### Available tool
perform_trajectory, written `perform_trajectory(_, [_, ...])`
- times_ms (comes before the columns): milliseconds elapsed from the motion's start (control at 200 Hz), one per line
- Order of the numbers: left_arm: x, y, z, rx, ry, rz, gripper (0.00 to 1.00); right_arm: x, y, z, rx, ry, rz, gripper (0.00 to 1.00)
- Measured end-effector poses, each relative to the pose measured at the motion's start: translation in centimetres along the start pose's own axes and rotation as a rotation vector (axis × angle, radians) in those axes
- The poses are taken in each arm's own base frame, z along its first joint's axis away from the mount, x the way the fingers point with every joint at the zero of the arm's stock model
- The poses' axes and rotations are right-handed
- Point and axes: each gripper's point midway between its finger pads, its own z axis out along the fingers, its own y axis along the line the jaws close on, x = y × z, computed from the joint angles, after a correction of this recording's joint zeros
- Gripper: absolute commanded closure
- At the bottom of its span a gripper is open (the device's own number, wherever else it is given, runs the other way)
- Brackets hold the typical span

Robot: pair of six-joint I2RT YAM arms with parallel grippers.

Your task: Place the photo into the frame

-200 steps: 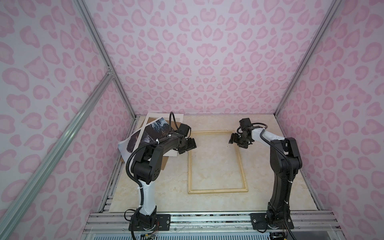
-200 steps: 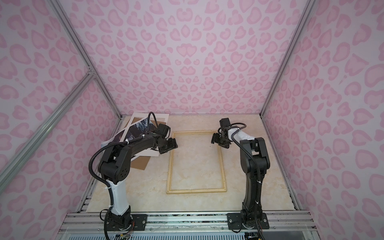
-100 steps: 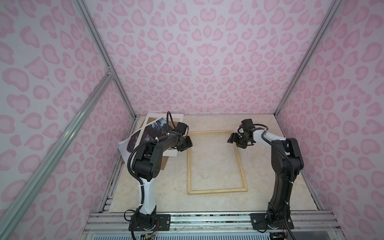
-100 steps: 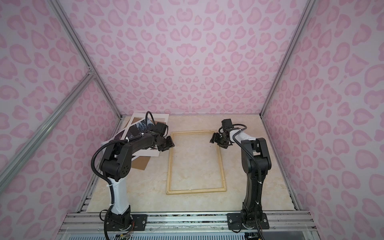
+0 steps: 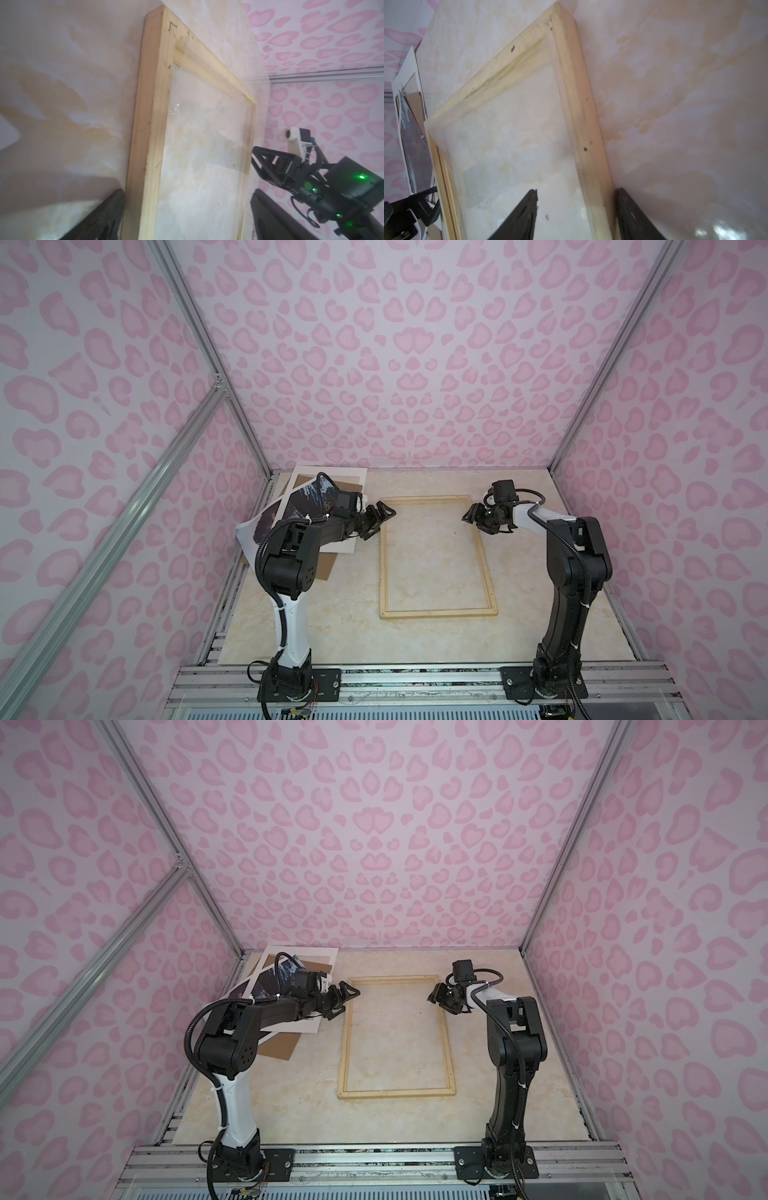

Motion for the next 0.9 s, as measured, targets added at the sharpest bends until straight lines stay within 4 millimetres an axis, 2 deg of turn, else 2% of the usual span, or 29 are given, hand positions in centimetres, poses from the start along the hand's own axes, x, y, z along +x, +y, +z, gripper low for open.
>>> perform_trajectory(140, [-0.4, -0.3, -0.5, 0.102, -0.044, -0.090, 0.03, -0.4, -0.9, 0.2, 0.022, -0.024, 0.015, 0.73])
perform_trajectory(205, [-0.5, -0.2, -0.7, 0.126, -0.059, -0.121, 0.04, -0.5, -1.2, 0.2, 0.022, -0.032, 0.018, 0.79])
perform_trajectory(225, [-0.4, -0.3, -0.8, 0.130, -0.061, -0.125, 0.00, -0.6, -1.2, 0.2, 0.021, -0.035, 0.016, 0.81])
perform_trajectory(290, [-0.3, -0.2, -1.0, 0.130, -0.064, -0.131, 0.02, -0.7, -1.3, 0.0, 0.011, -0.040, 0.002, 0.86])
perform_trajectory(375, [0.1, -0.5, -1.7, 0.125, -0.068, -0.116, 0.02, -0.7, -1.2, -0.1, -0.020, -0.037, -0.023, 0.89])
perform_trajectory(455, [1.6, -0.9, -2.0, 0.125, -0.010, -0.117, 0.02, 0.1, -0.6, -0.2, -0.086, 0.004, 0.000, 0.91])
perform_trajectory(665, [3.0, 0.5, -3.6, -0.015, 0.007, -0.061, 0.02, 2.2, -0.7, -1.3, -0.193, 0.091, 0.122, 0.94])
perform_trajectory(760, [3.5, 1.8, -3.6, -0.057, 0.030, -0.055, 0.02, 2.2, -0.6, -1.7, -0.207, 0.101, 0.136, 0.94])
perform_trajectory(900, [3.8, 1.5, -3.4, -0.014, 0.063, -0.050, 0.02, 2.1, -0.6, -1.7, -0.231, 0.112, 0.161, 0.94])
